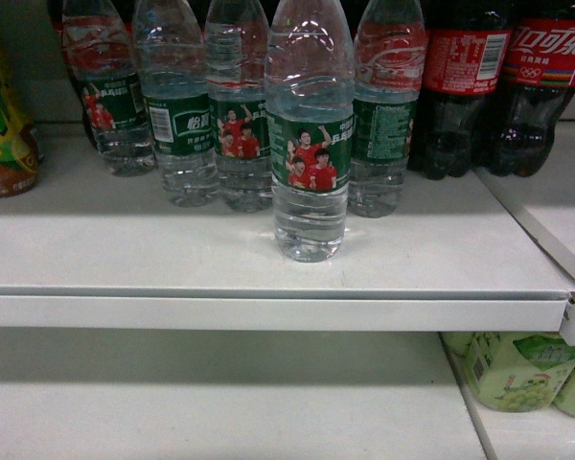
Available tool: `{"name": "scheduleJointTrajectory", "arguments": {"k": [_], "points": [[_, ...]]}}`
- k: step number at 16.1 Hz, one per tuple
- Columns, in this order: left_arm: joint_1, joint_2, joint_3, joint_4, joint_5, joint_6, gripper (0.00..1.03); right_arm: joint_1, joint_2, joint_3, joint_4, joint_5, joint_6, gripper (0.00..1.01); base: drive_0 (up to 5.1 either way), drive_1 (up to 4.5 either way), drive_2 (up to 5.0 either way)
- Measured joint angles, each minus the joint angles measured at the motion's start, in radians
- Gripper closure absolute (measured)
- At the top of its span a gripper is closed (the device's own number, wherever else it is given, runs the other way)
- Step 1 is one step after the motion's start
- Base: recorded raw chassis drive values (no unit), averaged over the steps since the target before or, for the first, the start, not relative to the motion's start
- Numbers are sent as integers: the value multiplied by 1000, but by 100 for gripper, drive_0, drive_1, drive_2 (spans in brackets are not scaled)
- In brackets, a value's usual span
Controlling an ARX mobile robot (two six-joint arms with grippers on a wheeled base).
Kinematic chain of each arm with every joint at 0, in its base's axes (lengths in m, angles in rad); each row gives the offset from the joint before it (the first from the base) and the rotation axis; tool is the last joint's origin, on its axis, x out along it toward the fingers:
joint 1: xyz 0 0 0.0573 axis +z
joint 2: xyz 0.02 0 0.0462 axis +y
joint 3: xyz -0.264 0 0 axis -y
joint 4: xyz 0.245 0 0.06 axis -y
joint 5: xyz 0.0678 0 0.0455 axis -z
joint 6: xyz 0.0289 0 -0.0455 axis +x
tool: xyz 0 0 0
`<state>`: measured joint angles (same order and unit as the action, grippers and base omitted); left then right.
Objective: Move water from second to third shelf
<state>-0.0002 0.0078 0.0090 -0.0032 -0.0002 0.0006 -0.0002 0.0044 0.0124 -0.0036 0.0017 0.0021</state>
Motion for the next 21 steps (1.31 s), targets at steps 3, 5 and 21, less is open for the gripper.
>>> {"name": "scheduleJointTrajectory", "arguments": {"k": [3,5,21], "points": [[0,0,0,0,0,0,5,0,0,0,0,0,0,3,0,0,0],[0,0,0,0,0,0,5,0,0,0,0,0,0,3,0,0,0],[0,0,0,0,0,0,5,-108,380,159,199,-43,113,3,0,0,0]]}}
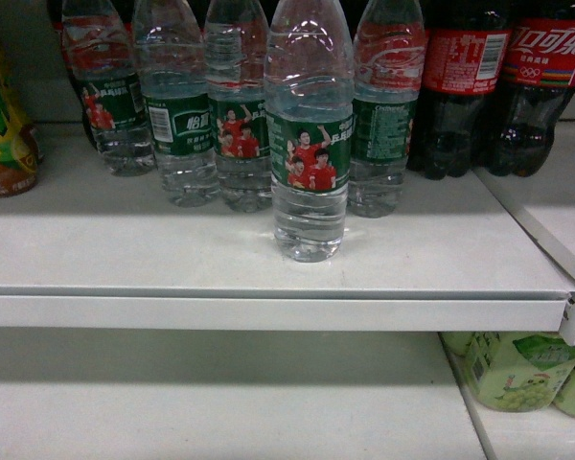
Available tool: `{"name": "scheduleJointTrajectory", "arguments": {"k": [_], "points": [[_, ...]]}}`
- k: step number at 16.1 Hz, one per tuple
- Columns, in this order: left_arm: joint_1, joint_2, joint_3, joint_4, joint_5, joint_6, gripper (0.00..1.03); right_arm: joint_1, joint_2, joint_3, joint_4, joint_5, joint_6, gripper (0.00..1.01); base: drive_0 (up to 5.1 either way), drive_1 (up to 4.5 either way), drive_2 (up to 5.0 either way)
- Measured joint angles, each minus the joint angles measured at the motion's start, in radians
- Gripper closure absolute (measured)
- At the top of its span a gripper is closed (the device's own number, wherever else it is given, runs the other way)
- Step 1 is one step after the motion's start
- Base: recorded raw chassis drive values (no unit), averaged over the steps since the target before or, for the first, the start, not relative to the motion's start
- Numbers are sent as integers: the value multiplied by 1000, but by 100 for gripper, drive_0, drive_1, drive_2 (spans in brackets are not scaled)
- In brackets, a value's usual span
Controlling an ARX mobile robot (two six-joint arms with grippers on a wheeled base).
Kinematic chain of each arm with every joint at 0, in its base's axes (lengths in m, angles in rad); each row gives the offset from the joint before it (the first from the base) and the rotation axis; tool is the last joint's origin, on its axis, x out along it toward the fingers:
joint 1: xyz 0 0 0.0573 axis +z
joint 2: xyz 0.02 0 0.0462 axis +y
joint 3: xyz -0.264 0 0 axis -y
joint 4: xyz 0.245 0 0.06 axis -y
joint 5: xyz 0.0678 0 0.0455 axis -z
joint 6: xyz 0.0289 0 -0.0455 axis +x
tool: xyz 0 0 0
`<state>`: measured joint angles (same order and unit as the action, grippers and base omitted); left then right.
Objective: Move water from second to third shelf
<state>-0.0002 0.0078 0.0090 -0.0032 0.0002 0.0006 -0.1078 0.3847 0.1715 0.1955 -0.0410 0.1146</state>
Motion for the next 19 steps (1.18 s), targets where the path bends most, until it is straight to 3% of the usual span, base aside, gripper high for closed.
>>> {"name": "scheduleJointTrajectory", "arguments": {"k": [3,4,5,6,7,9,12,15,19], "points": [[0,0,0,0,0,0,5,-13,165,67,130,-31,-3,3,0,0,0],[0,0,0,0,0,0,5,56,359,140,260,-57,2,3,0,0,0],[0,0,0,0,0,0,5,245,561,140,423,-3,0,3,0,0,0],[0,0,0,0,0,0,5,392,782,169,573,36,-8,3,0,0,0],[0,0,0,0,0,0,5,460,888,208,614,42,-23,3,0,0,0],[0,0,0,0,0,0,5,530,1001,263,633,41,-29,3,0,0,0],[0,0,0,0,0,0,5,602,1107,334,634,42,-29,3,0,0,0],[0,0,0,0,0,0,5,640,1167,374,618,33,-16,3,0,0,0],[0,0,0,0,0,0,5,643,1229,494,531,34,52,3,0,0,0]]}}
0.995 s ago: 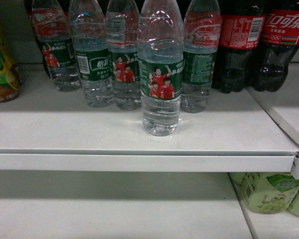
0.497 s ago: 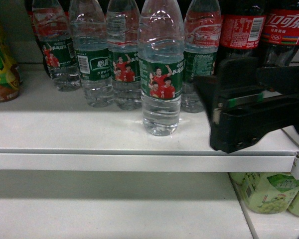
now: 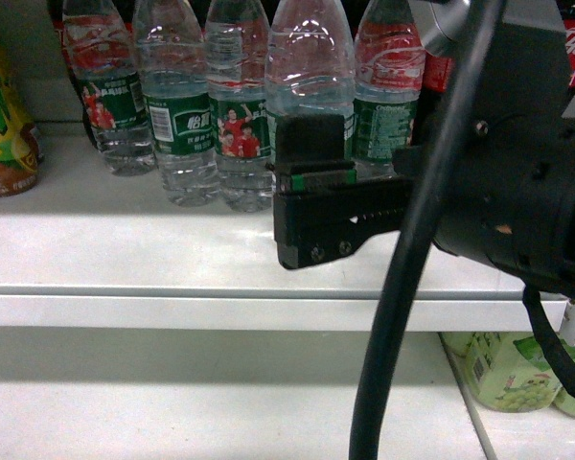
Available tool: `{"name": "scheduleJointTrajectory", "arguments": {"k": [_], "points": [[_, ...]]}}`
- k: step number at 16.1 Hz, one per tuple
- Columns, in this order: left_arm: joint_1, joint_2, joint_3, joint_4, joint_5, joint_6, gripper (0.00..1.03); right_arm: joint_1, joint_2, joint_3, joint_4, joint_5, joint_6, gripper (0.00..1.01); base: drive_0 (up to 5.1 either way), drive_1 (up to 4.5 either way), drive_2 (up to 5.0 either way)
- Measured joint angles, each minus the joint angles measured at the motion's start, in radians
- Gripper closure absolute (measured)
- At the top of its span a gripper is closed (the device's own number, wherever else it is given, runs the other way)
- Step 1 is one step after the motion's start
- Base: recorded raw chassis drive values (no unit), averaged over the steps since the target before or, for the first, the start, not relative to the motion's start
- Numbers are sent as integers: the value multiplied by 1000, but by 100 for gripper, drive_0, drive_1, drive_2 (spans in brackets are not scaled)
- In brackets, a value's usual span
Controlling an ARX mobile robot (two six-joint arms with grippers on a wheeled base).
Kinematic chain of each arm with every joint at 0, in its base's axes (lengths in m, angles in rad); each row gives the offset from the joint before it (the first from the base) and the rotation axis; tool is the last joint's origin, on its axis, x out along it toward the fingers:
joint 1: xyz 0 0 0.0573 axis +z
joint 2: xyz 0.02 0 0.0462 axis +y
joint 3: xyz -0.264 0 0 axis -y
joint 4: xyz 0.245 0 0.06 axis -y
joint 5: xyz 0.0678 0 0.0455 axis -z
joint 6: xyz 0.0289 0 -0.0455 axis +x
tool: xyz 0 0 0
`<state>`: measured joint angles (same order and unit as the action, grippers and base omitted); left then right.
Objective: Move water from second to third shelf
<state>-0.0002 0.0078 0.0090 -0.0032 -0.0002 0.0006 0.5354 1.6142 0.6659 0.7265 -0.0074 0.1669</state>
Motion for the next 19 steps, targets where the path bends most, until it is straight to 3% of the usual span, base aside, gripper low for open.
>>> {"name": "scheduleJointTrajectory", "arguments": {"k": [6,12,19], "points": [[0,0,0,0,0,0,5,16,107,171,-125,35,50,3,0,0,0],[0,0,0,0,0,0,5,22,218,310,-174,142,51,3,0,0,0],[0,0,0,0,0,0,5,42,259,362,-193,175,58,3,0,0,0]]}}
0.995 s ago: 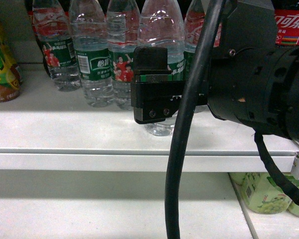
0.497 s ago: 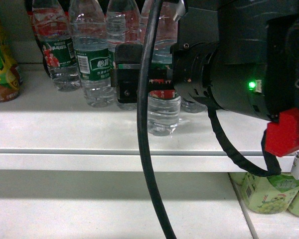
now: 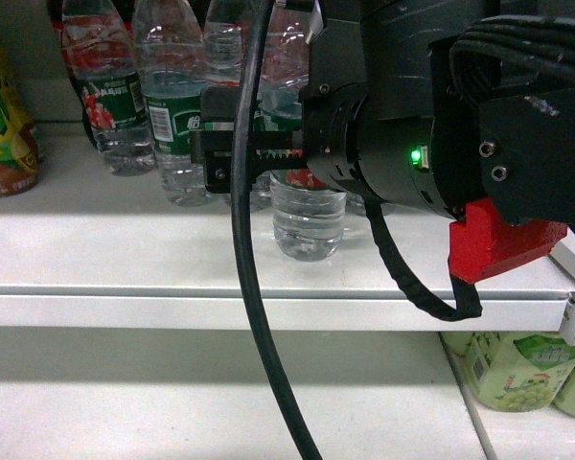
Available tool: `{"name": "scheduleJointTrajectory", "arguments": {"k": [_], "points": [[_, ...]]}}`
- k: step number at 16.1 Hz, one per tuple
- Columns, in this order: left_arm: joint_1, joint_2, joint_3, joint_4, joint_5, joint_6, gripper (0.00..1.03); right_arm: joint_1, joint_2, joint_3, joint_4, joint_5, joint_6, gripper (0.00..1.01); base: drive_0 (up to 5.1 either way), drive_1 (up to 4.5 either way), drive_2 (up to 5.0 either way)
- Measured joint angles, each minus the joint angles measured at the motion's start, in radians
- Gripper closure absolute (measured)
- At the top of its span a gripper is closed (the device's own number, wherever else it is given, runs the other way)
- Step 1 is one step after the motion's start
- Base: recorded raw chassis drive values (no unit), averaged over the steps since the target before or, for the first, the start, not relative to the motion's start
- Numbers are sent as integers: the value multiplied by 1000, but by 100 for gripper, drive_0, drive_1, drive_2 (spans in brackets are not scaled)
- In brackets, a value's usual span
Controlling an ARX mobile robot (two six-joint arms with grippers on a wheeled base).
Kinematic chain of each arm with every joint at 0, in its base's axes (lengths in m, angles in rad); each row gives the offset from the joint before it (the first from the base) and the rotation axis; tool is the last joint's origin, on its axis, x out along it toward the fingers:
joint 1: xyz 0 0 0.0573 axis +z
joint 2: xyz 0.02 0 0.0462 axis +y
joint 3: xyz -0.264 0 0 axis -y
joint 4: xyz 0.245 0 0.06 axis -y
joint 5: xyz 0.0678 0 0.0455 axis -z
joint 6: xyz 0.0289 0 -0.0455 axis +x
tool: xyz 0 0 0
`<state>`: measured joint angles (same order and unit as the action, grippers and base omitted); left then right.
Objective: Move water from second to third shelf
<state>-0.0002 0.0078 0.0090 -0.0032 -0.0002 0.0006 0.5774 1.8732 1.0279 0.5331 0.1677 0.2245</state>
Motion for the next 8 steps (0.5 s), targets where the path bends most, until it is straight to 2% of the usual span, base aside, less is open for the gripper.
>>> {"name": "scheduleJointTrajectory", "arguments": {"k": [1,2,4,5,7,8], "points": [[0,0,0,0,0,0,5,0,2,0,0,7,0,6,0,0,0],[0,0,0,0,0,0,5,0,2,0,-1,10,0,13,0,0,0],[0,0,0,0,0,0,5,5,2,-1,2,16,-4,37,0,0,0],[0,0,0,0,0,0,5,5,-3,-8,9,16,-10,45,0,0,0],[0,0,0,0,0,0,5,5,-34,-43,14,12,-11,57,0,0,0],[0,0,0,0,0,0,5,5,-70,-84,19,1,-12,60,0,0,0]]}}
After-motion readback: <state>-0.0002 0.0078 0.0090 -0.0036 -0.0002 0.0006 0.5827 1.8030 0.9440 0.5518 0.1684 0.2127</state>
